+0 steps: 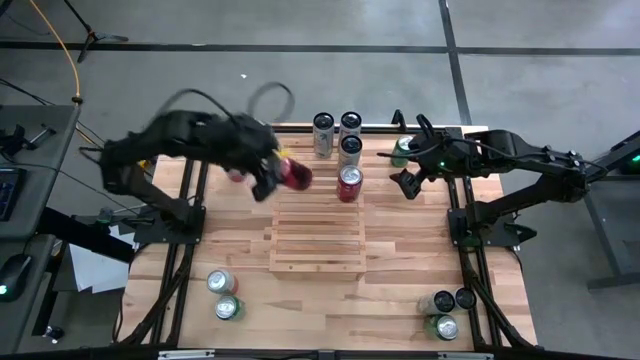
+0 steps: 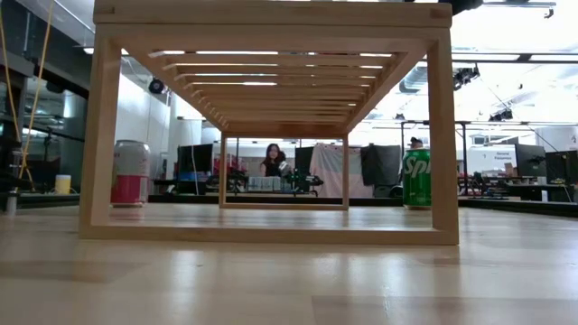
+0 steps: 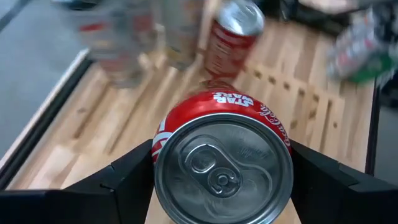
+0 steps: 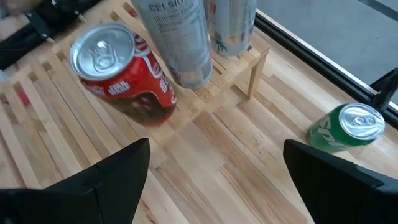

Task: Place canned beverage on shelf
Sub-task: Put the red white soda can on the shelf

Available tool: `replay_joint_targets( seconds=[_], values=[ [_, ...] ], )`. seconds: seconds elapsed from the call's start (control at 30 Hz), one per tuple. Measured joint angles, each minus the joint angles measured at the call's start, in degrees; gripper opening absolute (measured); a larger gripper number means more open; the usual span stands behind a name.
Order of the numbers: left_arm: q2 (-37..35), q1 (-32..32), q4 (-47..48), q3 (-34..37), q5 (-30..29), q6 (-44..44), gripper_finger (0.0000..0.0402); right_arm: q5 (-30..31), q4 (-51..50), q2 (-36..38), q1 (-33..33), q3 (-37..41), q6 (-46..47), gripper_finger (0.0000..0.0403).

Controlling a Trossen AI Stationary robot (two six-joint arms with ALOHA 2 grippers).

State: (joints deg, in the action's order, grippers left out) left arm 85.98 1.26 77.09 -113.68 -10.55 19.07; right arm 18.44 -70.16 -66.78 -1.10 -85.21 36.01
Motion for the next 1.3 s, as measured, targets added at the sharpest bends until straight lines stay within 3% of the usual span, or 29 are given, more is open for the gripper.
replay_joint_targets(
  seconds=[0.2, 0.5, 0.87, 1.07, 1.3],
  values=[
    [8.66, -3.92, -0.77, -2.84, -0.42, -6.59, 0.0278, 0.0, 0.39, 0.0, 0.02, 0.0, 0.0, 0.0353],
    [16.49, -2.83, -0.41, -5.67, -3.44, -12.3, 0.0278, 0.02, 0.17, 0.0, 0.0, 0.0, 0.04, 0.0353],
    [17.68, -1.99, -1.14, -5.67, -2.62, -17.31, 0.0278, 0.02, 0.17, 0.0, 0.01, 0.0, 0.07, 0.0353],
    [17.68, -1.99, -0.82, -5.67, -1.61, -19.54, 0.0323, 0.02, 0.17, 0.0, 0.0, 0.0, 0.09, 0.0353],
    [17.68, -1.97, -1.17, -5.67, -2.03, -19.61, 0.0327, 0.04, 0.18, 0.0, 0.0, 0.0, 1.07, 0.0353]
  ],
)
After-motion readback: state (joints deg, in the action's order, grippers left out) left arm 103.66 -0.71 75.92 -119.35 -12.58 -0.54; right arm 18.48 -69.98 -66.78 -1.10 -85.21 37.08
